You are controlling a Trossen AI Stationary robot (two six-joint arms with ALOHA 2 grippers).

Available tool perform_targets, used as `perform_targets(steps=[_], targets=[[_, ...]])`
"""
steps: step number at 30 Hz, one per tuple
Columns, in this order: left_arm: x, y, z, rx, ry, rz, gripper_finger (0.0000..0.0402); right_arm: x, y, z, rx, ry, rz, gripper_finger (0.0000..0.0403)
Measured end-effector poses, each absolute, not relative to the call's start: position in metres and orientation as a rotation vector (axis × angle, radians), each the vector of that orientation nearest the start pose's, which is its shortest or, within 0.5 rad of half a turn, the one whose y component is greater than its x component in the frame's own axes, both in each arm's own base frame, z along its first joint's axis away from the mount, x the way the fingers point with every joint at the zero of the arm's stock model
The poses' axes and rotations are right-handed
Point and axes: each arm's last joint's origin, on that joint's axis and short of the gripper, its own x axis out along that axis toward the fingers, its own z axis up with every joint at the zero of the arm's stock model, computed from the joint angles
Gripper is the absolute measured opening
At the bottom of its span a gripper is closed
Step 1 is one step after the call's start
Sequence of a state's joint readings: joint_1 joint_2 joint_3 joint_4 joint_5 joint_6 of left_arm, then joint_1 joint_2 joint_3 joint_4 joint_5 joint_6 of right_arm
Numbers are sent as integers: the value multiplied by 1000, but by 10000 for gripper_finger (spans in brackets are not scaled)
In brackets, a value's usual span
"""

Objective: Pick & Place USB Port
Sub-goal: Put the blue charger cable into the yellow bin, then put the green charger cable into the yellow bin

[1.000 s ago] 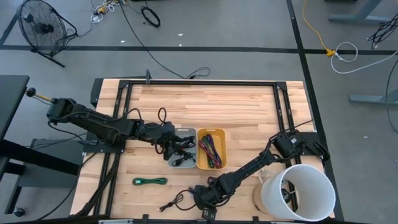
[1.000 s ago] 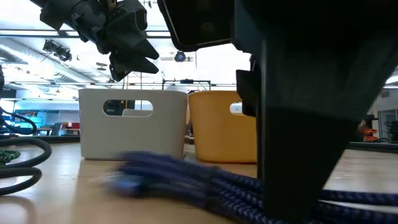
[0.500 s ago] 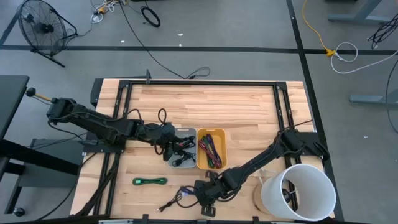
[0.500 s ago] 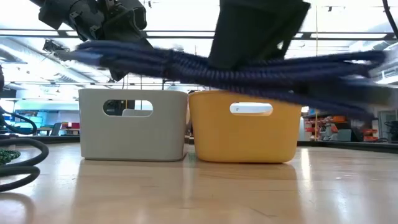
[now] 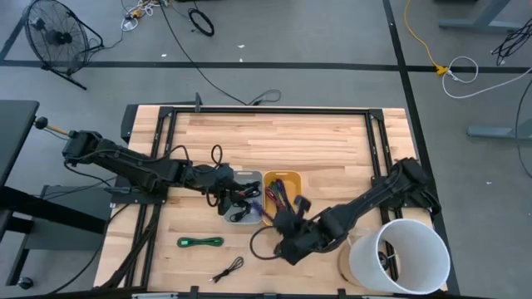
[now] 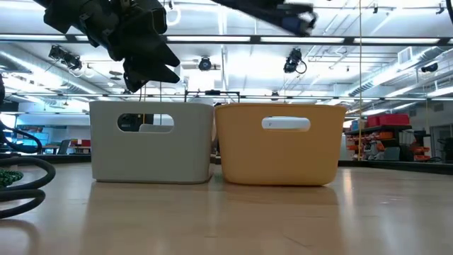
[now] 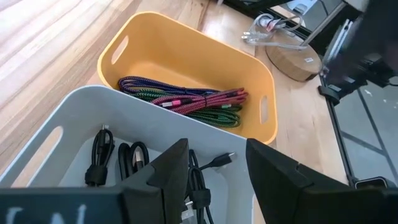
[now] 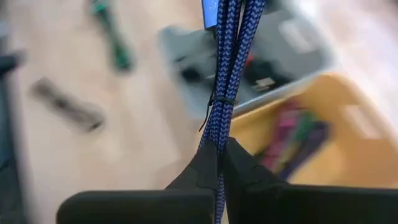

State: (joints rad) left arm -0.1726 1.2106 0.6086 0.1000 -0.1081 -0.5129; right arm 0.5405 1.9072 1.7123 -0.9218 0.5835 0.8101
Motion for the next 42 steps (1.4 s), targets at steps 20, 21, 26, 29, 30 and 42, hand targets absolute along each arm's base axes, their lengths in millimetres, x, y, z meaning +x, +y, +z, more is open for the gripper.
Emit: perform_targets(steps=[20,21,26,29,30,42], targets=[[244,-40,215,-434,504,57,167,346,139,234,392,872,-853,0],[244,-40,215,-434,504,57,167,348,137,231,405,869,-852,0],[244,-40,215,-433,504,57,167,352,127,216,438,919,-812,4],[244,-40,215,-434,504,57,167,353,122,210,425,956,-789,22],[244,-40,215,-434,504,57,167,352,121,209,408,961,-791,31],[244,-40,215,-434,503,57,167,358,115,206,368,914,-773,118]])
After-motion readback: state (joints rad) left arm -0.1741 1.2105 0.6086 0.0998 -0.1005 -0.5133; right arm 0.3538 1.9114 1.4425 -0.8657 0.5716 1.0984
